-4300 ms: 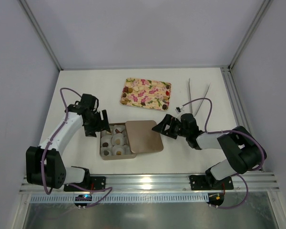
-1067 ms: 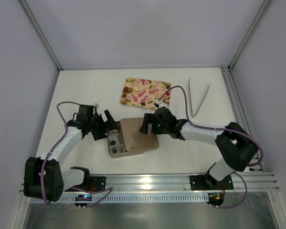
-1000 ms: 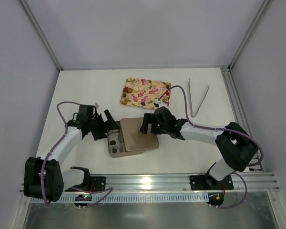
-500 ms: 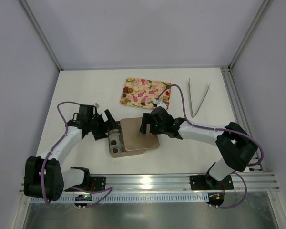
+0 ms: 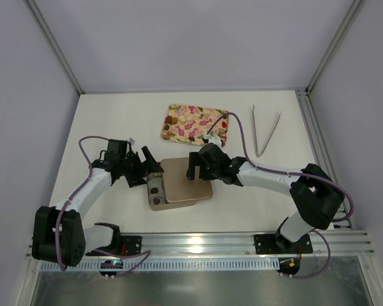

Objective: Pack the chocolate

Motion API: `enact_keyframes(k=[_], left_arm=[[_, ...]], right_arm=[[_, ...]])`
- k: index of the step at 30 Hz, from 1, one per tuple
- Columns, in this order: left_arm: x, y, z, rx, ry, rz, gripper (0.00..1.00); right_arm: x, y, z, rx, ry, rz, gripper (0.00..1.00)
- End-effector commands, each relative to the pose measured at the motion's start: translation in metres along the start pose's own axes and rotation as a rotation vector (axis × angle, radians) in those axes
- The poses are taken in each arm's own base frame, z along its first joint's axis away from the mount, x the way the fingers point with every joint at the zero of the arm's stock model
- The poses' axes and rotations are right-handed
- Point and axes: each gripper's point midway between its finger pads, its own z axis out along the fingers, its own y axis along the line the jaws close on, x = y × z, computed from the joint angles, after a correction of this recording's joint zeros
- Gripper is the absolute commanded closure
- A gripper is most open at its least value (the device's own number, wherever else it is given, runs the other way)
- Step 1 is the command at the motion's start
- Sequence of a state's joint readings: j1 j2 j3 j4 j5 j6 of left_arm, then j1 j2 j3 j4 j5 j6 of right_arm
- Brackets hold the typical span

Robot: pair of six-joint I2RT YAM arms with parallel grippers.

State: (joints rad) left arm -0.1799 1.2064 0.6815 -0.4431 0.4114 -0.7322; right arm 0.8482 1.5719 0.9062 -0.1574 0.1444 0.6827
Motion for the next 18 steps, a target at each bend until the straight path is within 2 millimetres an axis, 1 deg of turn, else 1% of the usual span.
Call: enact_keyframes(k=[1,8,15,18], left_arm=[[-0.001,-0.025,0.002,0.104,0.007,0.013,0.00],[0.002,-0.029,0.006,0.104,0.017,0.012,0.00],[0.005,-0.036,0.011,0.111,0.023,0.019,0.00],[0.006,-0.035,0.014,0.107,0.028,0.016,0.00]], right_arm=[[0.013,0.002,0.000,0.016,0.044,-0.033,0.01],[0.010,0.011,-0.003,-0.005,0.040,-0.037,0.01],[0.009,0.014,-0.003,-0.011,0.039,-0.038,0.01],[0.009,0.015,-0.003,-0.016,0.040,-0.036,0.01]])
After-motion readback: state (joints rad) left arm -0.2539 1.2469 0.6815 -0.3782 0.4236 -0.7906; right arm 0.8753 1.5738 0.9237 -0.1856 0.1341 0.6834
